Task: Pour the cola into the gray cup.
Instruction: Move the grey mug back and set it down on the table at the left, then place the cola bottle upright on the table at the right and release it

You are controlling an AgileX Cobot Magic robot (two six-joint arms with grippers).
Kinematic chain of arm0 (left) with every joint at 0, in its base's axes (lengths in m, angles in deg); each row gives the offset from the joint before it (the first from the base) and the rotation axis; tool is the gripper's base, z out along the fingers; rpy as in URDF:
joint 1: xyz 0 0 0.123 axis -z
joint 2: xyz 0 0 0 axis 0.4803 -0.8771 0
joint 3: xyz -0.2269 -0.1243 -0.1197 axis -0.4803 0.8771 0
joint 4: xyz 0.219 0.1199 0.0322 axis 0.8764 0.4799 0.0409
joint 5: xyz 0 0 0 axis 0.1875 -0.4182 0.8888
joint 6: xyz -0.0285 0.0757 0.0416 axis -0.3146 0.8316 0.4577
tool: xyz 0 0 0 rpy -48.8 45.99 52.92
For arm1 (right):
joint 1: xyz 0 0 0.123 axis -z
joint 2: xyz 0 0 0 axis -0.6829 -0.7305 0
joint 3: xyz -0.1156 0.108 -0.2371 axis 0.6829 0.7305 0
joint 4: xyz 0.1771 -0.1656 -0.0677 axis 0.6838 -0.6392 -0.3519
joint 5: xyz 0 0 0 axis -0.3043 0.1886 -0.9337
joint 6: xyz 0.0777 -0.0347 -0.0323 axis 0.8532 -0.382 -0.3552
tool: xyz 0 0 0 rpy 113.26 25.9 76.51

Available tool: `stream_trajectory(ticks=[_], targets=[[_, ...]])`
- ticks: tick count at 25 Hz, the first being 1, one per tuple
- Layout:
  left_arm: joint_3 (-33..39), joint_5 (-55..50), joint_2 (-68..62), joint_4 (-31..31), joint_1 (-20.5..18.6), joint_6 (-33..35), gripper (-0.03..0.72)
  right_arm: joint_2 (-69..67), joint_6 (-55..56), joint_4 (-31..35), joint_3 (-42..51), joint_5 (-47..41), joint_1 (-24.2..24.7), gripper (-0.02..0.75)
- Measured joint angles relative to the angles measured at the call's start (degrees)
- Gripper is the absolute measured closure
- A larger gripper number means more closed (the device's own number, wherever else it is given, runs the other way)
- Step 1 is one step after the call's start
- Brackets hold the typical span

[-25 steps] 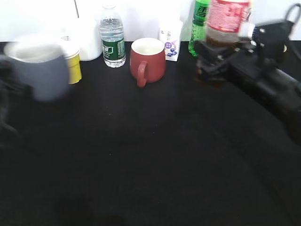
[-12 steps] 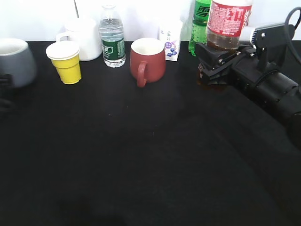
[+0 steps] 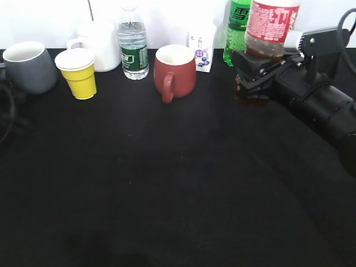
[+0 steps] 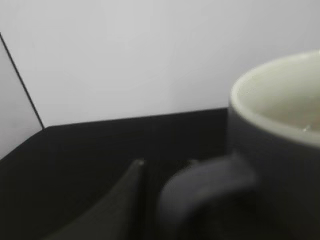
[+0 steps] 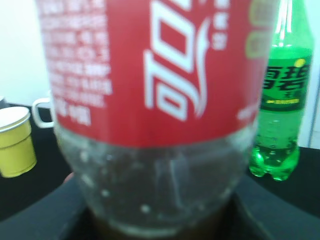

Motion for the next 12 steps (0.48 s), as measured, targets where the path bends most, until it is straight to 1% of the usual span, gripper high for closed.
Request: stream_trajectory(ticks=[1, 3, 4, 6, 8, 9, 10, 12], targets=[[2.6, 0.1, 1.6, 0.0, 0.0, -0.1, 0.326, 0.0, -0.1, 0.8, 0.0, 0.0, 0.0, 0.353], [9.6, 0.1, 7.1, -0.2, 0.4, -0.1, 0.314, -0.1, -2.8, 4.5, -0.6, -0.2, 0.0, 0.353], [13.5, 0.0, 11.1, -0.5, 1.2, -0.1, 0.312, -0.8, -4.4, 6.1, -1.6, -0.3, 0.0, 0.353], [20.1, -1.4, 19.8, -2.2, 4.5, -0.1, 0.312, -4.7, -5.6, 9.5, -5.6, -0.3, 0.0, 0.353], [25.6, -7.0, 29.4, -5.7, 9.6, -0.1, 0.312, -10.3, -7.4, 11.2, -11.1, -0.3, 0.0, 0.353], [27.2, -11.2, 34.3, -7.4, 12.0, -0.1, 0.313, -14.0, -7.6, 11.3, -14.6, -0.3, 0.0, 0.353], [27.7, -15.6, 38.3, -7.6, 13.7, -0.1, 0.313, -17.1, -7.8, 11.4, -17.8, -0.3, 0.0, 0.353], [27.8, -22.0, 44.4, -6.5, 14.5, -0.1, 0.314, -22.5, -7.9, 11.4, -23.4, -0.6, 0.0, 0.353]])
